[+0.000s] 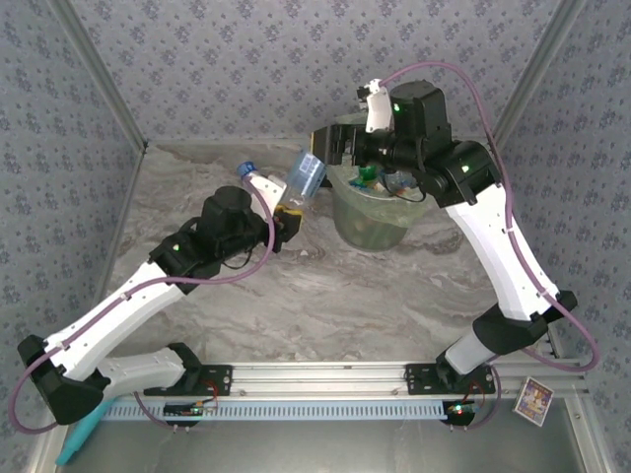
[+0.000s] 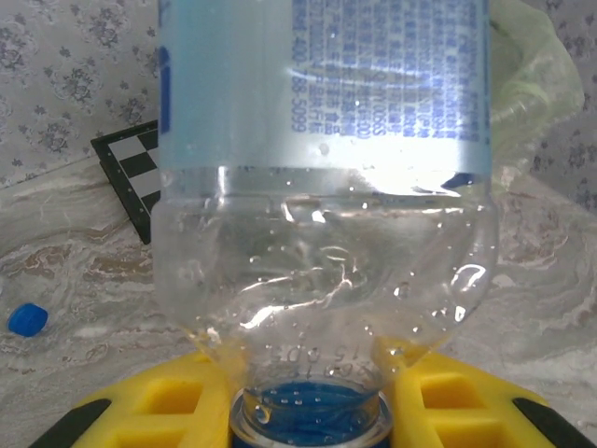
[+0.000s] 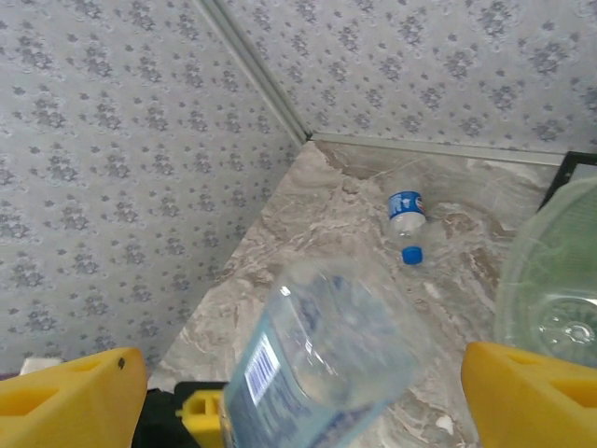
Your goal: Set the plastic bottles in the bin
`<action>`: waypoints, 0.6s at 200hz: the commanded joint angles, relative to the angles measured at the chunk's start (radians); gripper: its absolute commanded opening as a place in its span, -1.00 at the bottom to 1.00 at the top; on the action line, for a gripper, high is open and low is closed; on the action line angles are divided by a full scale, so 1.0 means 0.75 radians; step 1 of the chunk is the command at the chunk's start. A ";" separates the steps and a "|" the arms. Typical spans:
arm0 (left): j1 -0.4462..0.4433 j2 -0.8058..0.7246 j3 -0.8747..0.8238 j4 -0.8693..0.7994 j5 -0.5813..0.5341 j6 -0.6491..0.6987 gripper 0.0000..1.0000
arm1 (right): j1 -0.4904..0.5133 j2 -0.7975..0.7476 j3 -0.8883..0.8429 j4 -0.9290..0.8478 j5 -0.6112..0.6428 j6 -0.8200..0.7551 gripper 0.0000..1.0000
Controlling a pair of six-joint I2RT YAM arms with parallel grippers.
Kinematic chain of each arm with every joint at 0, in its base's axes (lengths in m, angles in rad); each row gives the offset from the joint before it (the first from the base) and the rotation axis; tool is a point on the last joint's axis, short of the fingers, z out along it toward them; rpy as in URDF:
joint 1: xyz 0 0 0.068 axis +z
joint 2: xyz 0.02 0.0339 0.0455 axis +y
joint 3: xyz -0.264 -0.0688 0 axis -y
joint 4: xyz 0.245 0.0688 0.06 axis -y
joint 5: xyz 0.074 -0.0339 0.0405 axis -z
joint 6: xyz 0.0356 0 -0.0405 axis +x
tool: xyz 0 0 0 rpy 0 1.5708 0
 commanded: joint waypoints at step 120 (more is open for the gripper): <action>-0.134 -0.017 0.162 -0.059 -0.066 0.062 -0.65 | -0.064 -0.022 -0.181 0.076 -0.296 0.186 0.50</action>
